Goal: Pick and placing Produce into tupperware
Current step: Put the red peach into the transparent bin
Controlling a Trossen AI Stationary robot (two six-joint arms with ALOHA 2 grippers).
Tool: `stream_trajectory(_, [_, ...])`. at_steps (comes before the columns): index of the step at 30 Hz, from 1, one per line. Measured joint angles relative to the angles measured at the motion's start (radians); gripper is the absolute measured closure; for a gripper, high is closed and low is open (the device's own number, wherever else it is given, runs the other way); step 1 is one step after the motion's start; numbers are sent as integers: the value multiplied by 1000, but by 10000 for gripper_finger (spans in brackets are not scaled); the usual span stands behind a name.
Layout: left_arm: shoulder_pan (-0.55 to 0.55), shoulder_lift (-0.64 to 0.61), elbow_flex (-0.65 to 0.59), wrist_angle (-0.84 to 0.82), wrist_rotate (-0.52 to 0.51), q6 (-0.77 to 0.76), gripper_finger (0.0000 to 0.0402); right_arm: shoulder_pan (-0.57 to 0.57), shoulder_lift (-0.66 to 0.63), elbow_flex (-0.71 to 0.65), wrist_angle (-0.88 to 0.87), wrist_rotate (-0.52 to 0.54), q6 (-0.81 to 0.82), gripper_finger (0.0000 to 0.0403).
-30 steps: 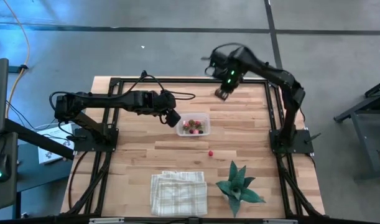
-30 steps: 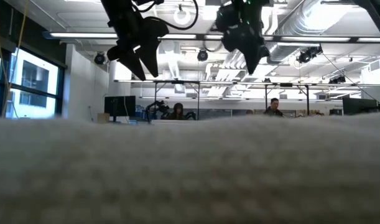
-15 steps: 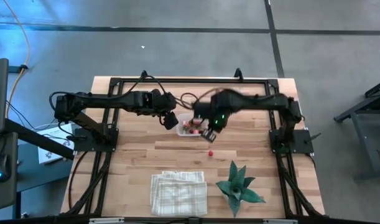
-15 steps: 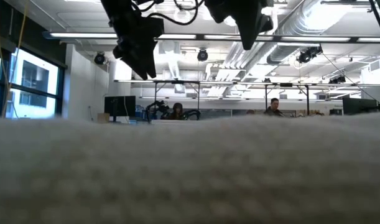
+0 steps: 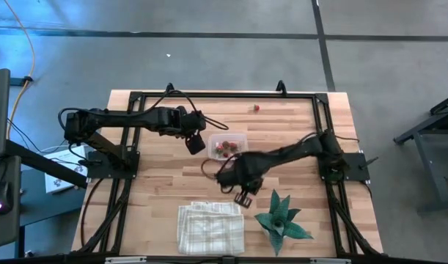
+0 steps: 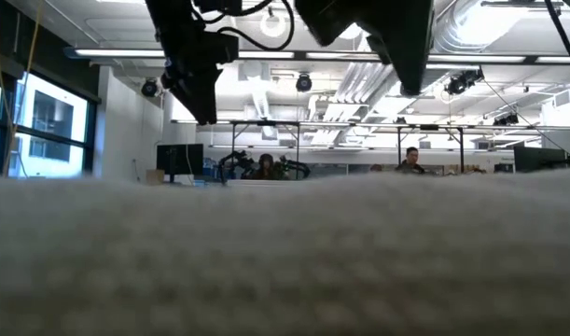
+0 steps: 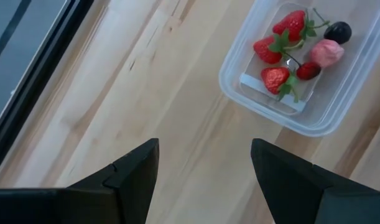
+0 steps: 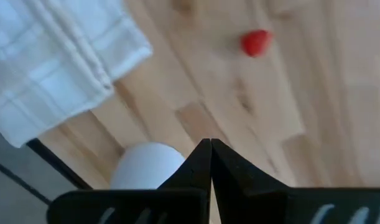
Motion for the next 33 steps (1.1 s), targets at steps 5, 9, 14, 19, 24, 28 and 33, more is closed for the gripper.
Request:
stream_trajectory(5, [0,0,0,-16,1,12,158,85,68,0,44,-21,20,403])
stream_trajectory(9, [0,0,0,-79,-2,15,158,153,123,0,76,-67,71,403])
stream_trajectory(14, [0,0,0,-95,9,-18,158,208,198,0,110,-39,80,403])
stream_trajectory(19, [0,0,0,-65,37,-38,158,210,266,0,120,-64,43,403])
stream_trajectory(24, [0,0,0,-66,55,-40,158,239,281,0,113,-102,29,403])
stream_trajectory(28, [0,0,0,-65,56,-49,158,264,260,0,53,-100,76,403])
stream_trajectory(33, [0,0,0,-66,56,-66,158,315,253,0,45,-155,139,403])
